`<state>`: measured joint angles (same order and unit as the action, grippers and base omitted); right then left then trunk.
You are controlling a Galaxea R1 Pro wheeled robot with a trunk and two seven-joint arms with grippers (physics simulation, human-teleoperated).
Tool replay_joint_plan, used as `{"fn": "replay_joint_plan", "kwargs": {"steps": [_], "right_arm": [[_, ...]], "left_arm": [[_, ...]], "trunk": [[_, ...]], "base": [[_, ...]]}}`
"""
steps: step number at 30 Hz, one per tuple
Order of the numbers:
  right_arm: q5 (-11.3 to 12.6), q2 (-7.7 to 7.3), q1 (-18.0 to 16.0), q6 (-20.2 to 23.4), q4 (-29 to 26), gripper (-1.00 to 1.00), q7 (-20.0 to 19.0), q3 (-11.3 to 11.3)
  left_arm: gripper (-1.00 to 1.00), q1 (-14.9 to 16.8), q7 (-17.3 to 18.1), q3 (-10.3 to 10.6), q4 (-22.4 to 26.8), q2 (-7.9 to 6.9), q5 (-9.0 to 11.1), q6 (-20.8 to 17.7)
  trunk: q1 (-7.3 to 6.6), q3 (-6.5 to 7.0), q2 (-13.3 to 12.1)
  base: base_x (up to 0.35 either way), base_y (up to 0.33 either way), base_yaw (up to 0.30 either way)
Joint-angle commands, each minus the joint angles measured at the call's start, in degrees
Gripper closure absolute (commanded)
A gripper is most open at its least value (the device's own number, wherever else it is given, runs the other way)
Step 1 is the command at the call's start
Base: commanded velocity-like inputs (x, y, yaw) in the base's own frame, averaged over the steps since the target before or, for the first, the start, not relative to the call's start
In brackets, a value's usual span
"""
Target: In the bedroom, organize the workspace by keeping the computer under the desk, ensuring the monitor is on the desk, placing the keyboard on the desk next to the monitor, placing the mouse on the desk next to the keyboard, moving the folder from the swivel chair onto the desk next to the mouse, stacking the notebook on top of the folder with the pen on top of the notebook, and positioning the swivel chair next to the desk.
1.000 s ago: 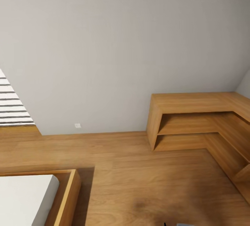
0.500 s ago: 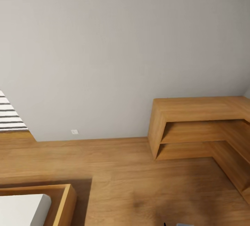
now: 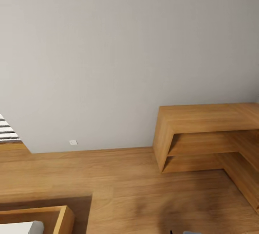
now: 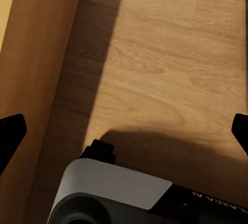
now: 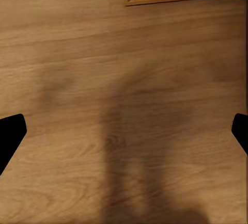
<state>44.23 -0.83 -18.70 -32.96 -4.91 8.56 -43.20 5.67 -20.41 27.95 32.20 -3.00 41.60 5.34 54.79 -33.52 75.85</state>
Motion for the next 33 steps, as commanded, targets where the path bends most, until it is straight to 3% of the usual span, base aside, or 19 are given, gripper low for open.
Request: {"fn": "replay_joint_plan", "kwargs": {"steps": [1, 21, 26, 33], "right_arm": [[0.1, -0.03, 0.0, 0.0, -0.1, -1.0, 0.5, -0.5], [0.1, 0.2, 0.0, 0.0, -0.1, -1.0, 0.6, -0.5], [0.1, 0.15, 0.0, 0.0, -0.1, -1.0, 0.6, -0.5], [0.1, 0.14, 0.0, 0.0, -0.1, -1.0, 0.6, -0.5]], "left_arm": [[-1.0, 0.0, -0.4, 0.5, 0.1, -0.08, 0.6, 0.3], [-1.0, 0.0, -0.4, 0.5, 0.1, -0.06, 0.4, 0.5], [-1.0, 0.0, -0.4, 0.4, 0.1, -0.08, 0.6, 5.4], [-1.0, 0.0, -0.6, 0.4, 0.1, -0.08, 0.7, 8.0]], "trunk": [[0.0, -0.01, 0.0], [0.0, 0.14, 0.0], [0.0, 0.14, 0.0], [0.0, 0.14, 0.0]], "base": [[0.009, 0.0, -0.193], [0.001, 0.0, -0.056], [0.0, 0.0, -0.091], [0.0, 0.0, -0.226]]}}
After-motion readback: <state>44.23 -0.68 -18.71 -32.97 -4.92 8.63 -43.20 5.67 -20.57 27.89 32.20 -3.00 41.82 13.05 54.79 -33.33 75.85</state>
